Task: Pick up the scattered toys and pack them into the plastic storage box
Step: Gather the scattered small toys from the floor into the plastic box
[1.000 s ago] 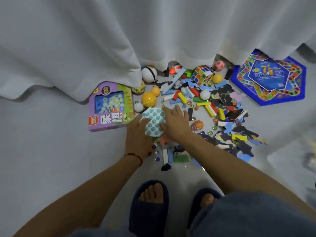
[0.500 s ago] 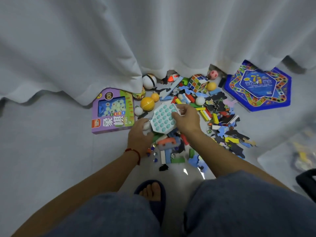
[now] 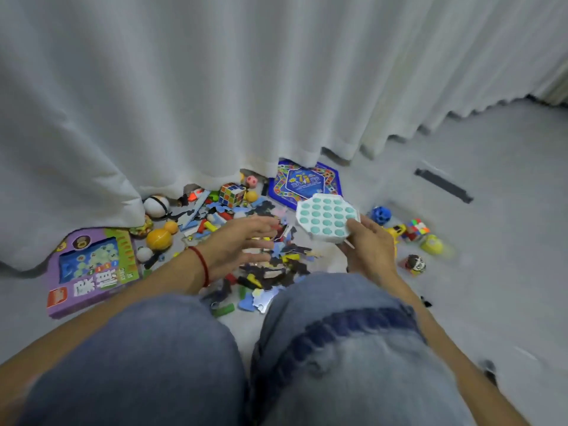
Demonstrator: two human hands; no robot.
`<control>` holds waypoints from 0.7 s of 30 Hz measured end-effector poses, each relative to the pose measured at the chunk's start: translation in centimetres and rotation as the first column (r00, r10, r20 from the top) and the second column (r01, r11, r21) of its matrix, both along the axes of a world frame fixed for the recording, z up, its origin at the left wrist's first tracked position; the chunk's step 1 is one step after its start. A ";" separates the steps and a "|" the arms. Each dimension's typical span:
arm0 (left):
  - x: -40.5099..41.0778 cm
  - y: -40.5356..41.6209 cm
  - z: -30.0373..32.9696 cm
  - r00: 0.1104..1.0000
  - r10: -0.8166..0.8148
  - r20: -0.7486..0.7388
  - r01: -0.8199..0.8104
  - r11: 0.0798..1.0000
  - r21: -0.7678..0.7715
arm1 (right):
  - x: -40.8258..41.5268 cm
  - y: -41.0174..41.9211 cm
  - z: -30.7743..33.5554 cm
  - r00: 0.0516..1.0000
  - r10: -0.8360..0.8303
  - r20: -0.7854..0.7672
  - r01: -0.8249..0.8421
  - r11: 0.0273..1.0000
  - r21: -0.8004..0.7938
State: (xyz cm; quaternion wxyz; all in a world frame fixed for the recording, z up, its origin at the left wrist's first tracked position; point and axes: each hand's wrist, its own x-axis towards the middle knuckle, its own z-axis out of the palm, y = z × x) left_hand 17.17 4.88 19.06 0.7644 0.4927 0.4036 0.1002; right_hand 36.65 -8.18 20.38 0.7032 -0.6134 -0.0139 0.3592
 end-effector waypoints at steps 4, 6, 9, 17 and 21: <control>3.0 -1.9 2.1 0.984 -0.178 -0.028 0.180 0.978 0.103 | 5.9 -4.7 1.1 0.958 -0.248 -0.147 0.262 0.961 0.084; 3.1 -2.4 2.3 0.984 -0.176 -0.026 0.177 0.977 0.117 | 6.9 -6.0 1.0 0.950 -0.250 -0.187 0.258 0.966 0.022; 1.9 -2.4 1.8 0.996 -0.086 -0.015 0.088 0.985 0.147 | 5.8 -6.6 0.9 0.991 -0.068 -0.112 0.062 0.996 -0.063; -5.4 -0.4 -2.7 0.913 0.311 -0.265 -0.190 0.897 0.398 | -1.7 -0.4 -2.2 0.842 0.523 0.131 -0.455 0.820 -0.349; -8.9 1.7 -5.3 0.875 0.379 -0.301 -0.216 0.862 0.459 | -5.0 4.6 -5.4 0.556 0.782 0.283 -0.555 0.602 -0.574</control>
